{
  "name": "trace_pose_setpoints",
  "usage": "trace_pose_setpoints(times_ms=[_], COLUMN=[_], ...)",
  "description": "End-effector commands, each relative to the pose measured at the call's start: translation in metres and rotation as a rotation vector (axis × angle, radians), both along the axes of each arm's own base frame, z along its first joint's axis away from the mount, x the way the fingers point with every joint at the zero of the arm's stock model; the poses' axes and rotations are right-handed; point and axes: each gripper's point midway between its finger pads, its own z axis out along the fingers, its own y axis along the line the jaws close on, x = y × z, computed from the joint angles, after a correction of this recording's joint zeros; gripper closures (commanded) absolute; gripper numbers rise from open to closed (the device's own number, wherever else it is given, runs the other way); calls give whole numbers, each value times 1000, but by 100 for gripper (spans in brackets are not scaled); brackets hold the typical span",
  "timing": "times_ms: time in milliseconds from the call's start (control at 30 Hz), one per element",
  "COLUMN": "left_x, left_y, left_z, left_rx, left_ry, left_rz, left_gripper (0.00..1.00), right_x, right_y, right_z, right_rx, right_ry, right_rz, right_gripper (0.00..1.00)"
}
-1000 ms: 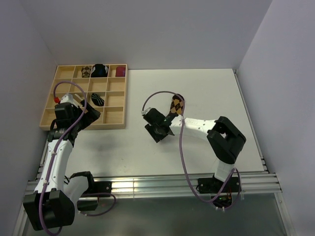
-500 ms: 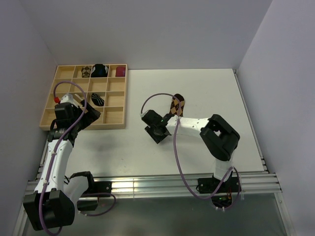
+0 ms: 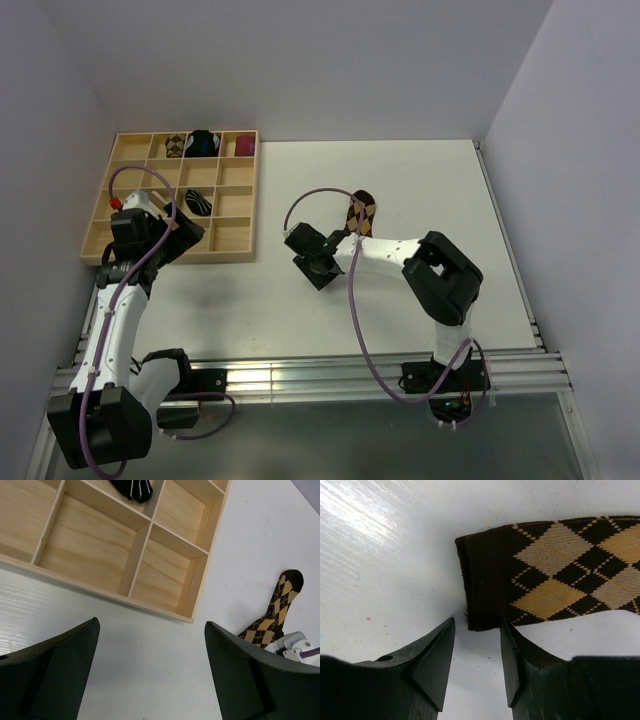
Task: Roll the socks
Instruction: Roll the sock at the center of the board.
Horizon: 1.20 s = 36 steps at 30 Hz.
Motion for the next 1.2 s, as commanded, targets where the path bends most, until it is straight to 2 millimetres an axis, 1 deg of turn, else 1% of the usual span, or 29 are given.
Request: trace_pose_setpoints(times_ms=[0,100,200,333,400,433,467,667,800,867,900,967,1067,1100,1167], left_x=[6,6,6,5,6,5,6,5,5,5,5,6,5,5,4], left_y=[-1,-2,-1,-1,-1,-1,-1,-2,-1,-2,-2,-3,-5,-6,-10], left_z=[7,7,6,6,7,7,7,6,6,6,6,6,8,9,11], left_rx=[-13,-13,-13,-12,-14,-13,-12,-14,-13,-16,-17,-18,-22,-24,-38], left_ry=[-38,-38,-37,-37,-39,-38,-40,-37,-38,-39,-37,-39,-49,-53,-66], left_rz=[-10,-11,-10,-10,-11,-11,-10,-13,-11,-15,-16,-21,-32,-36,-53], left_gripper=[9,8,8,8,9,9,8,9,9,9,9,8,9,9,9], right_x=[10,11,12,12,11,13,12,11,4,-1,-5,-8,-10,-12,-13], right_y=[5,8,9,10,10,14,13,10,-2,-4,-5,-3,-2,-2,1], right_z=[10,22,28,25,19,19,13,-5,-19,-24,-27,-29,-32,-33,-33], right_rx=[-29,-17,-17,-18,-19,-2,-5,-34,-78,-76,-74,-73,-81,-81,-74], right_ry=[-53,-73,-83,-77,-68,-75,-67,-40,-15,5,20,47,64,78,87], right_rz=[1,9,15,17,20,23,25,21,5,0,-2,-8,-15,-10,-6], right_gripper=[52,52,52,52,52,52,52,56,57,57,62,65,75,83,90])
